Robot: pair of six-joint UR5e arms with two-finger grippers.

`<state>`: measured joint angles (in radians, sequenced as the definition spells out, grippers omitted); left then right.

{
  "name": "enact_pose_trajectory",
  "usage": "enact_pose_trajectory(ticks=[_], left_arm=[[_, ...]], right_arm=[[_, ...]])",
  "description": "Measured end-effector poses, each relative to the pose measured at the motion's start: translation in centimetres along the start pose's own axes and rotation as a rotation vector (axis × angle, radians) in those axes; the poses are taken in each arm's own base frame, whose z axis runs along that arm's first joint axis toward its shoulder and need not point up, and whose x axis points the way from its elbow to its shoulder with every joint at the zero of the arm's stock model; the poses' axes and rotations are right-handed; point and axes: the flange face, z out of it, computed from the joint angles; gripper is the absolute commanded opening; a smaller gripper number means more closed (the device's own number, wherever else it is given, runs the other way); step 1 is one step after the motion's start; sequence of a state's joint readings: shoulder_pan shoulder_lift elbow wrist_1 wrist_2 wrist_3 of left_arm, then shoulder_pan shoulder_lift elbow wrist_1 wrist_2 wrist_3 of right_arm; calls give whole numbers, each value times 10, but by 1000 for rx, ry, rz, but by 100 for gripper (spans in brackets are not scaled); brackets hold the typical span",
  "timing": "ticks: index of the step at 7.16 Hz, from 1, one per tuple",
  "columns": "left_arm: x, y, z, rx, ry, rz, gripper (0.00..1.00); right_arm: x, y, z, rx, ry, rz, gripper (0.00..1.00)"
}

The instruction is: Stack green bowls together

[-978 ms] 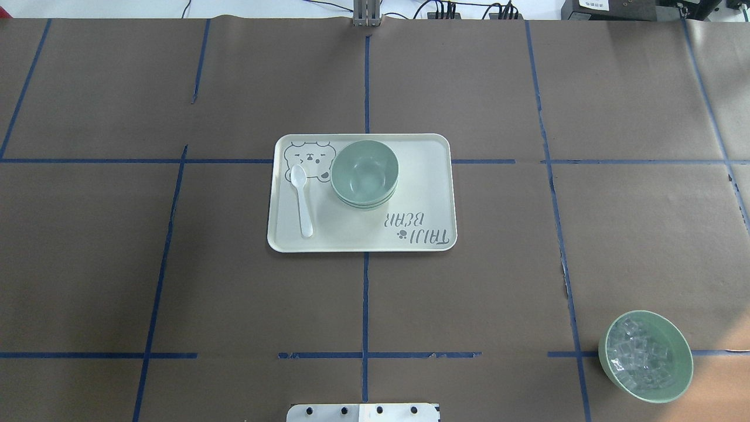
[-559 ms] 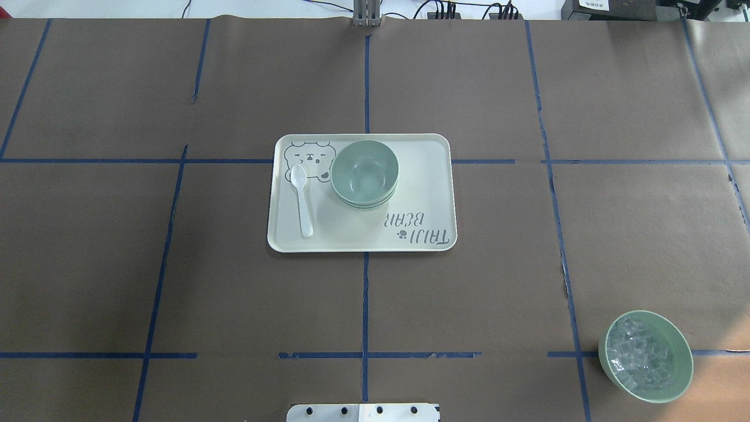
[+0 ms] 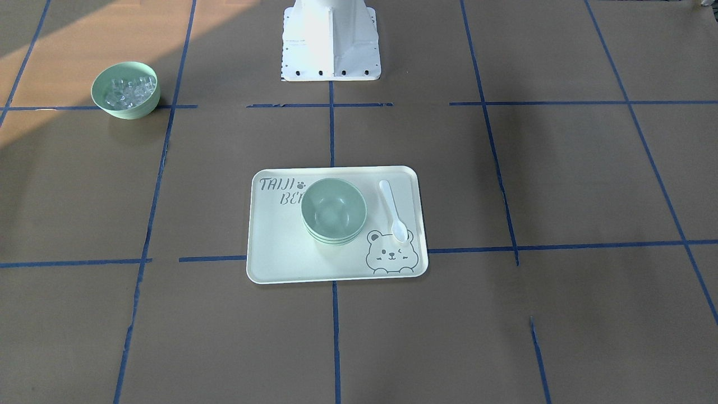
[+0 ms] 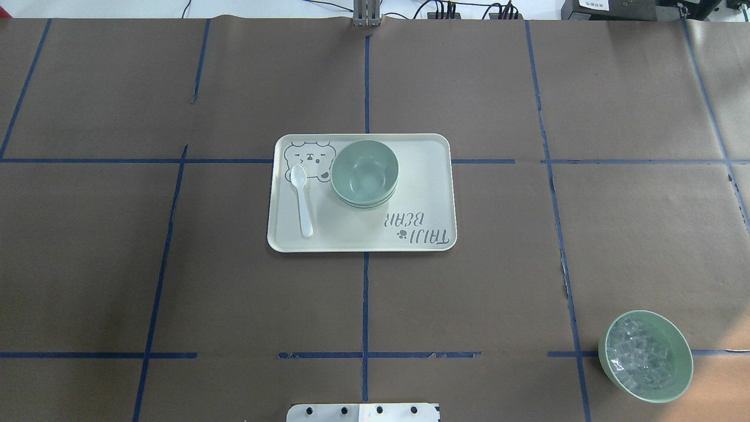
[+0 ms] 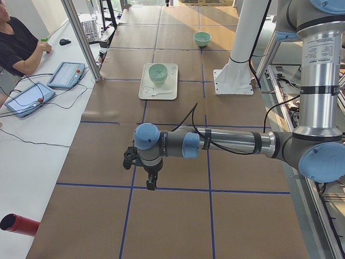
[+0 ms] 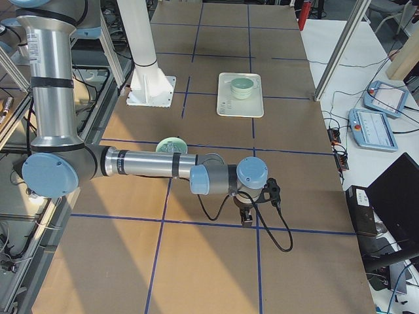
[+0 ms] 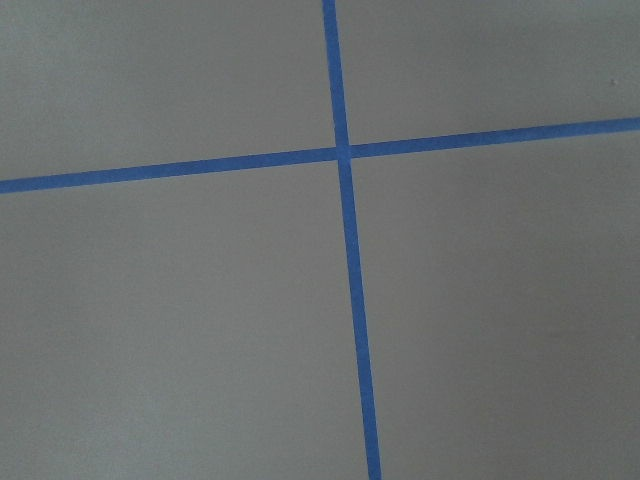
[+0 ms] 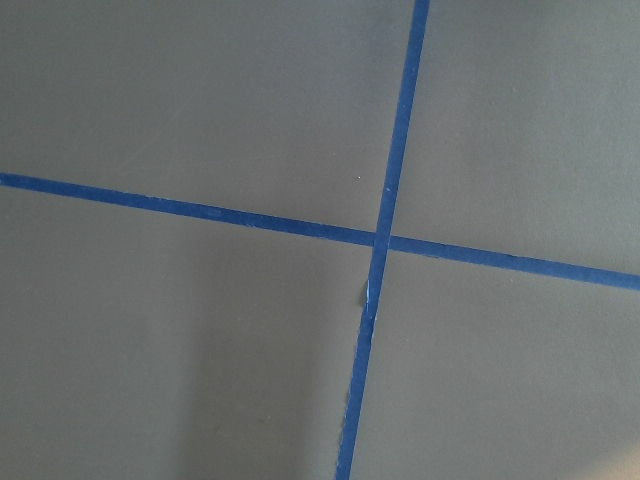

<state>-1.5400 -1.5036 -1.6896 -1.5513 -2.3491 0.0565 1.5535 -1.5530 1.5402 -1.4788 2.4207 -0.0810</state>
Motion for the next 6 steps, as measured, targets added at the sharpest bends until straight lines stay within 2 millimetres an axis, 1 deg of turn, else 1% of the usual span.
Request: enact_pose_trajectory(ticks=[6], left_arm=[[-1,-1,0,2,-1,-6,100]], right_arm=[[4,1,-8,16,0,10,100]])
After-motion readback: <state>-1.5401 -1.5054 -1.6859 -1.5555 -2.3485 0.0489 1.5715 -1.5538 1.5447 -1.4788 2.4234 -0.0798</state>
